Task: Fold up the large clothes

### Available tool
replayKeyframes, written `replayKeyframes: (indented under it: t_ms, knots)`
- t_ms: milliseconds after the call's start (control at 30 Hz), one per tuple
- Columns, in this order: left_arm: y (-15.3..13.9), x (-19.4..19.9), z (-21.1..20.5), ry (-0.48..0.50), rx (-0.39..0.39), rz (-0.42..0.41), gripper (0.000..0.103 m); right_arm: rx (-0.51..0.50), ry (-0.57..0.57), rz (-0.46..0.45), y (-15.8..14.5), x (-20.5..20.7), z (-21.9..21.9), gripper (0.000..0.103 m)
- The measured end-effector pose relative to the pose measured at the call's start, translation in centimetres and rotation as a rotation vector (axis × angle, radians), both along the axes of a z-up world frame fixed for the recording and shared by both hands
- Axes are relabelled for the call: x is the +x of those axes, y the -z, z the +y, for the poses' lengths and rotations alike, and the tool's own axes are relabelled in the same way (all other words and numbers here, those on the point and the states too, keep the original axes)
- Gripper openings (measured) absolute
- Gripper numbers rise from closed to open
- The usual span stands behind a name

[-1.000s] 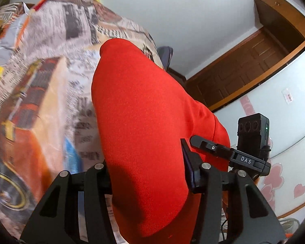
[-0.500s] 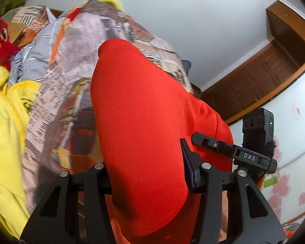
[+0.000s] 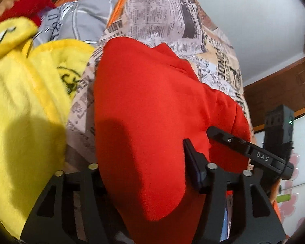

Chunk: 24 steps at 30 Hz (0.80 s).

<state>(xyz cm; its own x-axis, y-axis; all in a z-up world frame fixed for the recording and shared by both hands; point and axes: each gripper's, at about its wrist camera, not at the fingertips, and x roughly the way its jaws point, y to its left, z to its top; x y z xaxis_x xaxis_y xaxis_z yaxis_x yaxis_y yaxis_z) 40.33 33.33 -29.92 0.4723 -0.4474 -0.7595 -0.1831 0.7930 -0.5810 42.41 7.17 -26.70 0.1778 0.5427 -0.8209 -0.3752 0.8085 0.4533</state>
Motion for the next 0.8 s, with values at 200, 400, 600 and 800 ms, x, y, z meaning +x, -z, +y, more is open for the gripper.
replayKeyframes:
  t_ms: [200,400,600,800]
  knots:
    - [-2.9,-2.9,-1.8,-0.012,0.18,-0.047,0.07,-0.122,-0.044,-0.074,-1.3,-1.8,-1.1,0.049]
    - [-4.3,-6.5,-5.4,0.029,0.402,-0.094,0.092,-0.263,-0.12,-0.182,-2.2,-4.7,-1.6,0.058]
    - [-2.4,-9.5,-5.3,-0.045,0.399,-0.045,0.093,-0.355,-0.196,-0.231,-2.1,-8.2,-2.3,0.063]
    - [-3.7,-11.7,-6.3,-0.081,0.434,-0.022,0.088,-0.331,-0.161,-0.25,-4.8,-10.4,-4.4,0.062]
